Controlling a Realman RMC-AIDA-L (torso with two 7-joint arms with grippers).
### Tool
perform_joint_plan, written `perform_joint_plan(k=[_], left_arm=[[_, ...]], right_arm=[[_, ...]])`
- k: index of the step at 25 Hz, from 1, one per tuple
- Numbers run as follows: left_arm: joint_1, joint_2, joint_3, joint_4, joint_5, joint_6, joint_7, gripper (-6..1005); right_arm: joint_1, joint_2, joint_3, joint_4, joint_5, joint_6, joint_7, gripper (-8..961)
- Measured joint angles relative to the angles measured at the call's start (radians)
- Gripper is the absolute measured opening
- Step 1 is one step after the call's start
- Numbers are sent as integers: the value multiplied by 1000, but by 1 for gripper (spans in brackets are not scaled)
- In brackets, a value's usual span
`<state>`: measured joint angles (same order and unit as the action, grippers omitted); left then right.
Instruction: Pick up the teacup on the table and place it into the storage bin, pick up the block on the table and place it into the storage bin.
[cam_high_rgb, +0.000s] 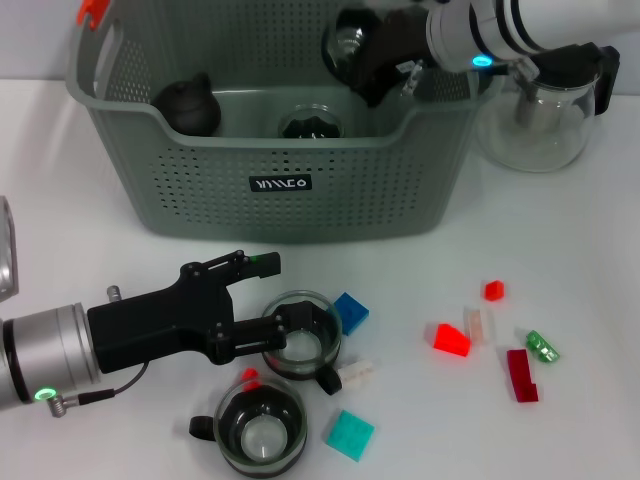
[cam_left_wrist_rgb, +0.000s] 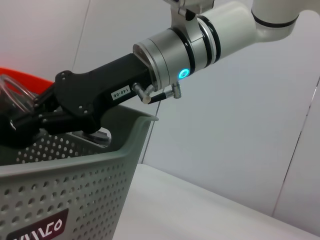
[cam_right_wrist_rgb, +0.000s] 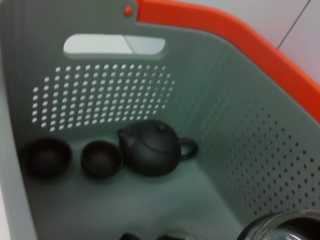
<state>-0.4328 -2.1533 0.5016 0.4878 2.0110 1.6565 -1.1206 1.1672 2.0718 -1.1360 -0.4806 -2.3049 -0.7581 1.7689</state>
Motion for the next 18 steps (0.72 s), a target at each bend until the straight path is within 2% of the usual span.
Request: perform_joint_plan(k=[5, 11, 18], left_arm=[[1, 0, 0, 0, 0, 0, -1, 810], [1, 0, 0, 0, 0, 0, -2, 811], [0, 1, 0, 0, 0, 5, -3, 811]], right_arm=[[-5, 10, -4, -6, -41, 7, 19, 69], [-21, 10, -3, -44, -44, 1, 47, 118], [-78, 16, 0, -178, -45, -45, 70, 269]])
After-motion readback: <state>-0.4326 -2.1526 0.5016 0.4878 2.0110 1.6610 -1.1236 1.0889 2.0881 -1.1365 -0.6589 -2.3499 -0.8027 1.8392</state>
